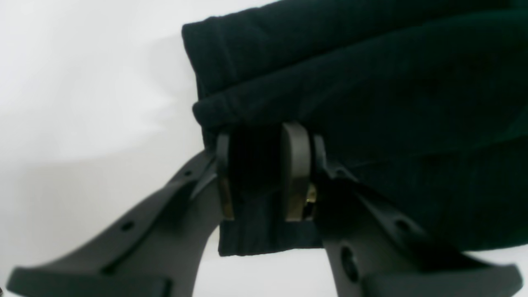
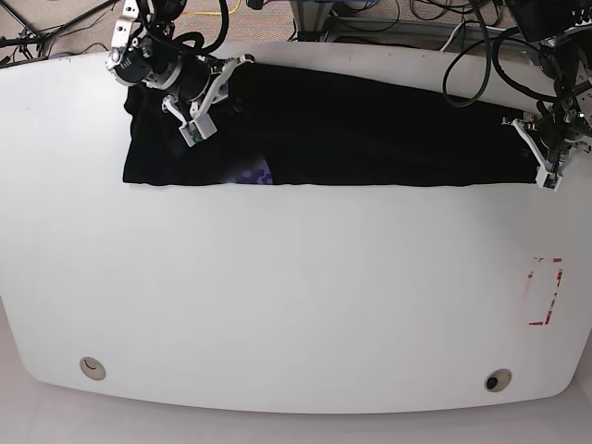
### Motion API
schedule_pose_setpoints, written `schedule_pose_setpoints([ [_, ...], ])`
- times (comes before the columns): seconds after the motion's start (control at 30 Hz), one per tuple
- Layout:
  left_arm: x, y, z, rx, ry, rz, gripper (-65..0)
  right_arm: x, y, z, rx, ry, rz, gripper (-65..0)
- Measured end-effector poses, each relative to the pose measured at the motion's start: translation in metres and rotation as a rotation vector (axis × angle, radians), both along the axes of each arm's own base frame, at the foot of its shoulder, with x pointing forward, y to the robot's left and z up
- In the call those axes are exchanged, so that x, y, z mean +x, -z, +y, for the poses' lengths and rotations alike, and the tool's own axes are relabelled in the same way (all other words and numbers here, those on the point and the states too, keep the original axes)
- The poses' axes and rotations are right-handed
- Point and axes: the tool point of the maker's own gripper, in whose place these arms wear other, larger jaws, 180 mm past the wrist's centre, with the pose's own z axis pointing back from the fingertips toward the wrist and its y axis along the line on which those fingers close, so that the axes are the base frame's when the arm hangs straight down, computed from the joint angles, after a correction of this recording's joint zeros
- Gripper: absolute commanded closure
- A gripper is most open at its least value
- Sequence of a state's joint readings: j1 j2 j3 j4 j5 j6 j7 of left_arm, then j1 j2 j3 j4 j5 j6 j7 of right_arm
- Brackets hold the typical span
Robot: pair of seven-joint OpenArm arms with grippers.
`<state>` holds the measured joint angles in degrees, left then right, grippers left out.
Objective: Fold the T-shirt properly
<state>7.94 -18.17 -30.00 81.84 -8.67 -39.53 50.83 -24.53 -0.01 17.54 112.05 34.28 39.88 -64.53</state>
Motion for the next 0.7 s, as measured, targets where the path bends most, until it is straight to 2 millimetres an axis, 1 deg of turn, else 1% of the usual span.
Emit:
schedule_pose_setpoints([
  [0.13,0.0,-0.001,0.002,-0.004,0.001,-0.001,-14.4,-0.01,-0.002,-0.002,0.012,-0.008,0.007,-9.5],
  [0.3,0.0,-0.001,0.002,-0.006,0.0,-0.002,-14.4,-0.023,-0.004,-0.001,0.03,-0.018,0.024,-22.8],
  [0.43,0.0,-0.001,0.003,-0.007,0.001,-0.003,-14.4,-0.029,-0.006,-0.001,0.053,-0.022,0.029,-29.8],
  [0.53,0.001,-0.001,0.003,-0.007,0.0,-0.003,-14.4,-0.027,-0.006,-0.012,0.04,0.008,0.025,-30.8],
  [0.7,0.001,-0.001,0.003,-0.007,0.001,-0.003,-14.4,-0.02,-0.009,-0.038,0.004,0.08,0.005,-31.1],
])
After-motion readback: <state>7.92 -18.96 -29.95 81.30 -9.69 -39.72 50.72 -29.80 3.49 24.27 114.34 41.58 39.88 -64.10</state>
